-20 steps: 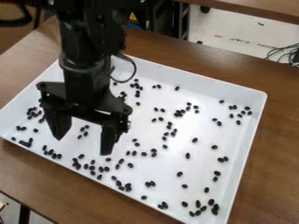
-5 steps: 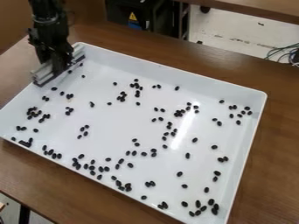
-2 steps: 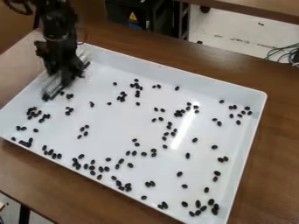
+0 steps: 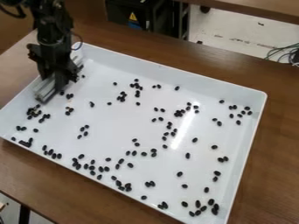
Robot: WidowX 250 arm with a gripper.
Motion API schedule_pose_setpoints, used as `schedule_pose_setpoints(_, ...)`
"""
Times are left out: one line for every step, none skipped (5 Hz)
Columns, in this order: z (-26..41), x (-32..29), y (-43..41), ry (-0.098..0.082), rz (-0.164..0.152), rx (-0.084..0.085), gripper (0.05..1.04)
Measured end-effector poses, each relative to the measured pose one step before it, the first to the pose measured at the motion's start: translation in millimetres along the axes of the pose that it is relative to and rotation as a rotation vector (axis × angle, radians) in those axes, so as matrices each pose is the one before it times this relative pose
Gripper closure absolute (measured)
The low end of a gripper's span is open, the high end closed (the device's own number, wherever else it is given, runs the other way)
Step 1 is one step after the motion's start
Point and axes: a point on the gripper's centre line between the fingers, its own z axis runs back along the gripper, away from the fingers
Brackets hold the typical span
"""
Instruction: Sweep into pile
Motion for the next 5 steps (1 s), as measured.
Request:
schedule_pose_setpoints(-1.55, -3.91, -11.91, 0.0133, -0.0008, -0.0933, 0.727)
schedule_pose_setpoints(5.55, -18.82, -32.41, 0.021, -0.052, -0.0558, 0.727)
schedule_pose_setpoints(11.31, -8.37, -51.61, -0.0144, -0.1056, -0.0377, 0.727)
schedule_pose_setpoints(2.59, -5.04, -49.82, 0.0107, -0.0759, -0.042, 0.727)
schedule_pose_setpoints(-1.04, 2.14, -42.88, -0.0042, -0.1164, -0.0142, 0.727)
